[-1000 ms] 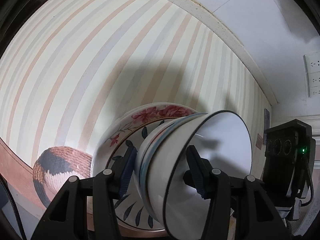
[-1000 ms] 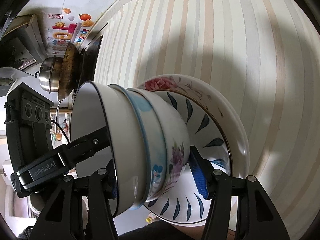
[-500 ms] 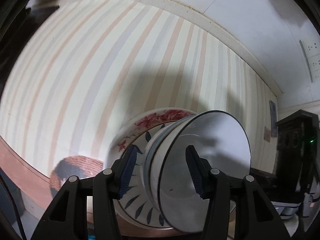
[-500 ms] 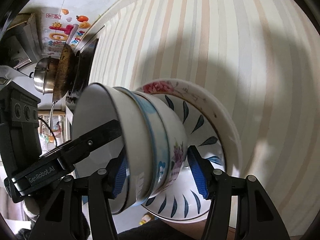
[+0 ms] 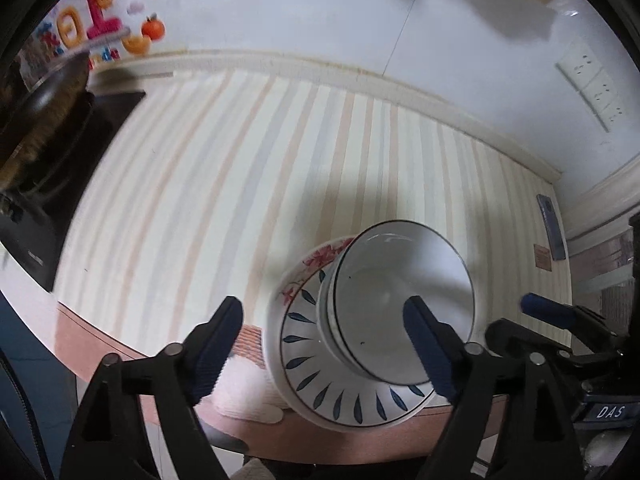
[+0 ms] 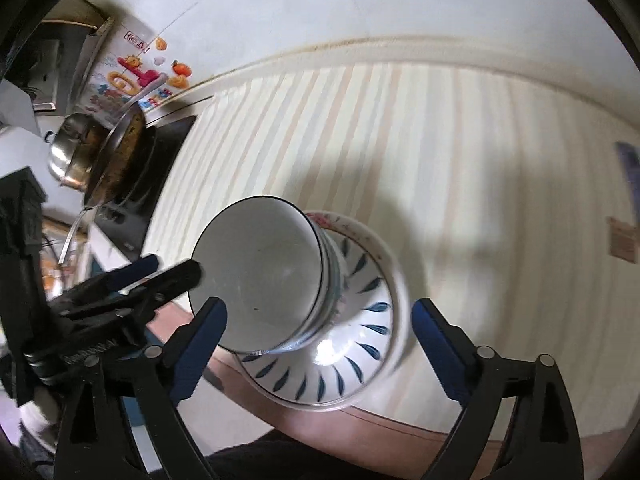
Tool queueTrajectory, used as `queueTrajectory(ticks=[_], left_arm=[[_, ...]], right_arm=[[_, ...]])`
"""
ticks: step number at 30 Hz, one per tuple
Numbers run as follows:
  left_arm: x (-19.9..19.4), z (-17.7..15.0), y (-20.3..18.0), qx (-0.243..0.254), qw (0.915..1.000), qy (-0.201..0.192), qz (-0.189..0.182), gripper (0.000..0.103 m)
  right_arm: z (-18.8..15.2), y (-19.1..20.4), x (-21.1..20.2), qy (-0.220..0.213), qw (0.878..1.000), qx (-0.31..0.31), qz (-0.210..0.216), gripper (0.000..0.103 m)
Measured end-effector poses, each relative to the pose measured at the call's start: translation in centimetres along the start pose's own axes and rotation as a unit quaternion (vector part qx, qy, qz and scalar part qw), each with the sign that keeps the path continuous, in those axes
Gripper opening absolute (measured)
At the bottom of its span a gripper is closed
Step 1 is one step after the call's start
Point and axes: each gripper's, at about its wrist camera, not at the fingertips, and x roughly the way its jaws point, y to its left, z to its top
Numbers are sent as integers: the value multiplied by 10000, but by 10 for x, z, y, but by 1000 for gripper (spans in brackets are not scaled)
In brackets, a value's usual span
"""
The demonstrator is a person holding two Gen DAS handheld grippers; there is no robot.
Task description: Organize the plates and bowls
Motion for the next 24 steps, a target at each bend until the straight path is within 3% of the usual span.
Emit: queueTrajectory(ticks=[4,10,15,24], left_arm=[[-28,-5,3,179,9993,-336,-24,94],[-81,-25,0,662,9945,-807,-110,95],[-137,-54,-2,968,9868,-1286,-196,103],[-211,-114,2,1006,9790,-1761,-194,103]], right_arm=[[-18,10,-30,-371,9989,137,-267,97],[-58,41,-93,-1071,9920,412,-525,97],[-103,74,-145,-1638,9829,481,-694,98],[-191,134,-218,-2254,9679,364,-1054,99]])
